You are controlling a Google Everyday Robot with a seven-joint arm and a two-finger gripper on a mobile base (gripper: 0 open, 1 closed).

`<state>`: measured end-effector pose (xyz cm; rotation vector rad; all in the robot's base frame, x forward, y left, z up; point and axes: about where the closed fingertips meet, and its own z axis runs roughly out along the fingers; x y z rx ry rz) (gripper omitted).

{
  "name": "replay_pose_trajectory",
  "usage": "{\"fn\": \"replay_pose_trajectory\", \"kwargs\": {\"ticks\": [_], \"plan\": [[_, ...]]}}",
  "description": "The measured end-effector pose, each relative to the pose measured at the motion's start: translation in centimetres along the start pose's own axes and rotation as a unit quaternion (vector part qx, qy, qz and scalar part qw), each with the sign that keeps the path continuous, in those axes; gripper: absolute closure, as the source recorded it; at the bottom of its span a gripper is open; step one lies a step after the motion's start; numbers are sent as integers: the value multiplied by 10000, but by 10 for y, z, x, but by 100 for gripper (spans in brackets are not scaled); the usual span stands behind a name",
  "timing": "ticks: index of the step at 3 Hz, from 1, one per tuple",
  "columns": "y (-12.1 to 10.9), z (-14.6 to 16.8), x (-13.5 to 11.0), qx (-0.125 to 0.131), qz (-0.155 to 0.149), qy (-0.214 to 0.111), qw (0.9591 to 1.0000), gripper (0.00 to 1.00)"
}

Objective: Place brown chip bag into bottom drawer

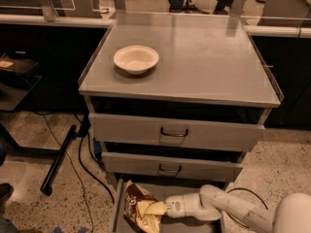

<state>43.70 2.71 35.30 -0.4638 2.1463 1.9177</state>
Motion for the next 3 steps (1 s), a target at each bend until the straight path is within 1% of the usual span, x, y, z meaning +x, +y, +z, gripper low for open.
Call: {"fn": "replay_pose_trajectory", "kwargs": {"ticks": [1, 2, 3], "plan": [[-21, 4, -6, 0, 47, -98, 9999, 100], [-42, 7, -4, -9, 172, -144, 9997, 100], [-62, 9, 6, 15, 357, -113, 9993, 100]]}}
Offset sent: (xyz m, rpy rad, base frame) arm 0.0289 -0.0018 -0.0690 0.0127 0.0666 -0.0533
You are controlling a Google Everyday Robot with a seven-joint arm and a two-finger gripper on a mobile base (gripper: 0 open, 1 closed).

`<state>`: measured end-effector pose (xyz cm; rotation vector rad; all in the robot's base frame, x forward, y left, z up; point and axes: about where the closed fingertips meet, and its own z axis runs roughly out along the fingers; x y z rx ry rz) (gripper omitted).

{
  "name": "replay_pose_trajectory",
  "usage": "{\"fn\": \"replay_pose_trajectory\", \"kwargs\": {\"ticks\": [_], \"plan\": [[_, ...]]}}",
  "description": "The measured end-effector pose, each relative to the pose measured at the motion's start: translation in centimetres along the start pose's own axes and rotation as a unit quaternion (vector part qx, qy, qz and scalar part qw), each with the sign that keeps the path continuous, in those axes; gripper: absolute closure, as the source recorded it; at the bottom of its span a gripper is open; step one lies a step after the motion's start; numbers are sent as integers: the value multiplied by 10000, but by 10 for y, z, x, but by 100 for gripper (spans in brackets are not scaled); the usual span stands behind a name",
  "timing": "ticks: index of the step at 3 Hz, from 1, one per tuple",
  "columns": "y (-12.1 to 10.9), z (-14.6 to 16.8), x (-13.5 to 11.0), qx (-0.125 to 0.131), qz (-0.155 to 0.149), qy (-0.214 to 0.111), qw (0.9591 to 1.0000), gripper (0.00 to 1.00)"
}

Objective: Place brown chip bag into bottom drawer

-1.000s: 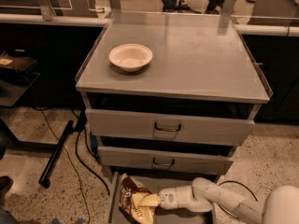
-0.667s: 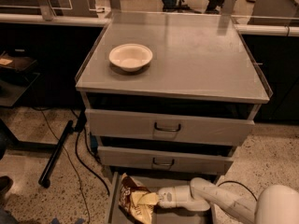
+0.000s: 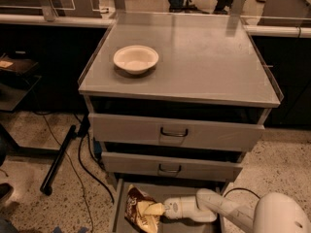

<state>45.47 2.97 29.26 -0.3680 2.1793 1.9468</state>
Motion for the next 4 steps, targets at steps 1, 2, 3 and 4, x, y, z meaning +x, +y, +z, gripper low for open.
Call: {"fn": "replay_pose_trajectory", "kwargs": {"ticks": [1, 2, 3, 4], "plan": [[-19, -10, 4, 178, 106, -5, 9998, 100], [-37, -20, 4, 383, 177, 30, 9991, 100], [-54, -30, 8, 507, 295, 12, 9983, 100], [-73, -41, 18, 635, 481, -31, 9968, 100]]}}
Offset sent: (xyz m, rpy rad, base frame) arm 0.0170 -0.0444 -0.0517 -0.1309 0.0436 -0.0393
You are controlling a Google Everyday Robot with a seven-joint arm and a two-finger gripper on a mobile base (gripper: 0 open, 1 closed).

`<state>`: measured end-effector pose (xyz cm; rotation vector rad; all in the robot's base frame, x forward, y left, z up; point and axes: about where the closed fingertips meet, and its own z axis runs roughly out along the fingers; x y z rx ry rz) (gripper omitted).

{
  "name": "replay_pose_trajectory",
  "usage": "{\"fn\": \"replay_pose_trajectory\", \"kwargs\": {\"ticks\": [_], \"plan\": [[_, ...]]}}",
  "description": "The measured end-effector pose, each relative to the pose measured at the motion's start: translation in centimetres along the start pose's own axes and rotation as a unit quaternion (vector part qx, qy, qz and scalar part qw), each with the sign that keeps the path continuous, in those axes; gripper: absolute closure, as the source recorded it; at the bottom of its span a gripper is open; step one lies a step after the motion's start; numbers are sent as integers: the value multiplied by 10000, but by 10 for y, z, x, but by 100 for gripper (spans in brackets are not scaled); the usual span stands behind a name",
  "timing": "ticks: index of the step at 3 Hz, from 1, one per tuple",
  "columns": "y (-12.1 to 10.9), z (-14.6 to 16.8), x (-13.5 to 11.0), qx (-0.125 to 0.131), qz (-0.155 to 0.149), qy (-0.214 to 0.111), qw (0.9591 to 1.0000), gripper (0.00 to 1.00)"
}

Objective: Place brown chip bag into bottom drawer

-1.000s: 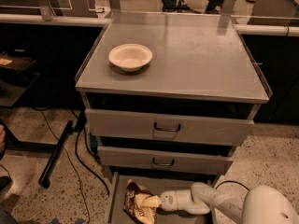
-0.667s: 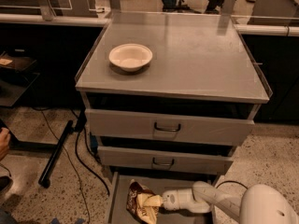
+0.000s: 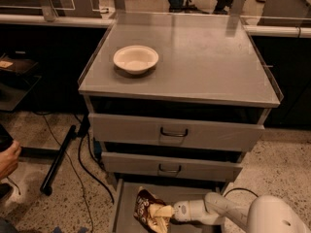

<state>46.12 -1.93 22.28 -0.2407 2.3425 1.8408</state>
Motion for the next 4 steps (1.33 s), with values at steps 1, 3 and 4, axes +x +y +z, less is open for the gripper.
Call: {"fn": "replay_pose_trajectory", "kwargs": {"ticks": [1, 3, 4], "plan": [[-17, -18, 9, 313, 212, -27, 9993, 100], [-38, -53, 23, 800, 501, -219, 9953, 100], [-48, -67, 28, 978, 619, -313, 9928, 97]]}}
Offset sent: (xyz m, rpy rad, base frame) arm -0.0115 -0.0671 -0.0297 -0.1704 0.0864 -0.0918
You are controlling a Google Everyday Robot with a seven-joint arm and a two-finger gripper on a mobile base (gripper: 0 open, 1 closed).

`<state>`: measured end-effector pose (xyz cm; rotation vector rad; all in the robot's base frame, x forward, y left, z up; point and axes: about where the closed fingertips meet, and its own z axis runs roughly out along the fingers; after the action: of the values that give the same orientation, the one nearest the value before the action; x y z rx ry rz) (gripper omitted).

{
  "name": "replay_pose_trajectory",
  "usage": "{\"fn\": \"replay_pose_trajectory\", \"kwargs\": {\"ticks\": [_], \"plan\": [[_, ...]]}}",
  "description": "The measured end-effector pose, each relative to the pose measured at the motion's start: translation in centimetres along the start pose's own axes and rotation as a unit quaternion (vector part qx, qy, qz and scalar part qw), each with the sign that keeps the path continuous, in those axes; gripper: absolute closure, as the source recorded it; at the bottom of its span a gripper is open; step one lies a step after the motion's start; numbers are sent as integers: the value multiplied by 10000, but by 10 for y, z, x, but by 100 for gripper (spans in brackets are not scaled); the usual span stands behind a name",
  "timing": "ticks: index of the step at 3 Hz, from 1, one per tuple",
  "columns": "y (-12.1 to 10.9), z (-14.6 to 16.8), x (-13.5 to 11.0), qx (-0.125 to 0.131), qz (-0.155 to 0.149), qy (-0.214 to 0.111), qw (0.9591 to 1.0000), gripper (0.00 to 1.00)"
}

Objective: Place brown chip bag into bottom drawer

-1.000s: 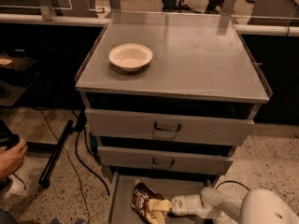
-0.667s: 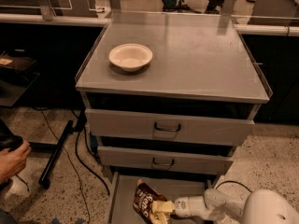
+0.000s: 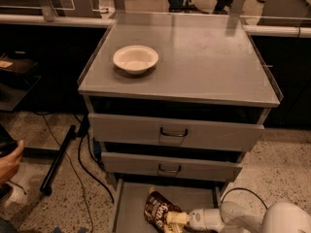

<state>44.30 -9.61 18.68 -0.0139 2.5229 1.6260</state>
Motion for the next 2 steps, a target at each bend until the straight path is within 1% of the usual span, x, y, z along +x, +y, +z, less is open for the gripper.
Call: {"fn": "replay_pose_trajectory", "kwargs": {"ticks": [1, 2], "plan": [[0, 0, 0, 0, 0, 0, 10000, 74], [0, 0, 0, 0, 0, 0, 10000, 43]]}}
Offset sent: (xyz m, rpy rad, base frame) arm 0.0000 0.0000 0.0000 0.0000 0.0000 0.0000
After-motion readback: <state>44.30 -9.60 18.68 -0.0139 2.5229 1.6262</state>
